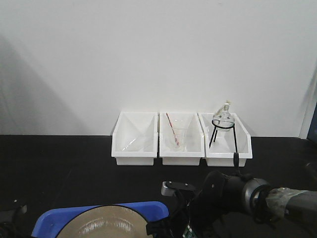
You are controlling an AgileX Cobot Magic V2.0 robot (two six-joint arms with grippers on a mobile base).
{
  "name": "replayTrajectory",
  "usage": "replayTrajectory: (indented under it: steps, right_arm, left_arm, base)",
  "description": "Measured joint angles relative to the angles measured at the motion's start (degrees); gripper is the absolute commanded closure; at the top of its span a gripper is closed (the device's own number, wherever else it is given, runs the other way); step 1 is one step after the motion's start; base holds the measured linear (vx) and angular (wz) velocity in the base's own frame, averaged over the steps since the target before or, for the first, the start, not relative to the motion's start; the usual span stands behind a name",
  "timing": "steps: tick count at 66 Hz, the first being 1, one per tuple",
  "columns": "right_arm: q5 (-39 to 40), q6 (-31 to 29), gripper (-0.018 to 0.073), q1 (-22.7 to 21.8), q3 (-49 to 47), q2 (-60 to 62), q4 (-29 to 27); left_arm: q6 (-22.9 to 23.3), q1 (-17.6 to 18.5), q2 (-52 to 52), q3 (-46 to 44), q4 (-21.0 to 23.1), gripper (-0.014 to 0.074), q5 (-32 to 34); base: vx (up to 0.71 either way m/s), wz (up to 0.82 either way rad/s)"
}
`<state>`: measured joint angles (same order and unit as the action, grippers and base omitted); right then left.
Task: Place disk in tray to left cabinet
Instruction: 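Release the plate and grasp the blue tray's rims with both grippers, then lift the blue tray holding the plate with both grippers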
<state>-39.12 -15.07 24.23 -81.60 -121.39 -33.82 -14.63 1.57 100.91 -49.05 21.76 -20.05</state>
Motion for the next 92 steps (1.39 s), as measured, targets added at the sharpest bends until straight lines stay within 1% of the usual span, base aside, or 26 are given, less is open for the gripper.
replayTrajectory:
  steps: [7,15,23,27,28,30,37,46,57,64,72,79,85,92]
  right_arm:
    - [-0.40,0.00,0.0315,0.00,-0.11,-0.30,-0.19]
    - [-0.61,0.35,0.0447,-0.36,-0.11,-0.43,0.36]
    - [-1.00,2.03,0.0573,-0.76,-0.11,-0.45,0.10]
    - [-1.06,2.52,0.0573,-0.81,-0.11,-0.45,0.10]
    - [-1.15,2.84,0.0572,-0.81,-0.11,-0.45,0.10]
    - [-1.21,3.29,0.0571,-0.88,-0.11,-0.45,0.10]
    - [-1.74,4.64,0.0571,-1.08,-0.11,-0.23,0.81]
    - [-2.81,6.48,0.0568,-1.39,0.26,0.70,2.79]
    - [-4.86,10.36,0.0566,-1.58,0.87,3.50,4.74]
    - [-6.79,12.78,0.0564,-2.20,0.93,6.74,5.61]
    - [-9.59,14.54,0.0564,-3.85,0.93,10.33,6.12]
    - [-11.47,15.07,0.0564,-6.21,0.93,13.31,6.06]
    - [-13.14,15.07,0.0564,-8.67,0.93,15.60,5.07]
    - [-15.71,15.07,0.0564,-11.45,0.07,17.44,3.70]
  left_arm:
    - [-0.06,0.96,0.46,-0.18,0.15,0.0237,0.95]
    - [-0.12,1.65,0.58,-0.23,-0.28,0.0362,1.37]
    - [0.00,1.76,0.63,-0.75,-0.51,0.0498,0.75]
    - [0.05,1.76,0.77,-1.75,-0.51,0.0564,-1.15]
    - [0.05,1.76,0.84,-1.92,-0.58,0.0592,-1.69]
    - [0.05,1.76,1.00,-2.67,-0.78,0.0606,-2.70]
    - [0.19,1.76,1.52,-5.69,-1.70,0.0605,-7.81]
    - [0.23,1.76,1.88,-11.61,-2.65,0.0604,-16.11]
    - [0.23,1.76,1.88,-18.27,-2.70,0.0601,-23.99]
    - [0.42,1.76,1.88,-21.61,-1.88,0.0600,-27.77]
    - [0.42,1.76,1.88,-25.22,0.98,0.0599,-31.07]
    - [0.67,1.76,1.88,-27.96,5.10,0.0598,-34.33]
    - [2.05,1.76,1.88,-30.08,9.48,0.0597,-36.81]
    - [4.28,1.76,1.88,-32.68,13.22,0.0597,-39.33]
  base:
    - [0.00,0.00]
    - [0.00,0.00]
    - [0.00,0.00]
    - [0.00,0.00]
    - [0.00,0.00]
    - [0.00,0.00]
    - [0.00,0.00]
    - [0.00,0.00]
    - [0.00,0.00]
    - [0.00,0.00]
    - [0.00,0.00]
    - [0.00,0.00]
    - [0.00,0.00]
    - [0.00,0.00]
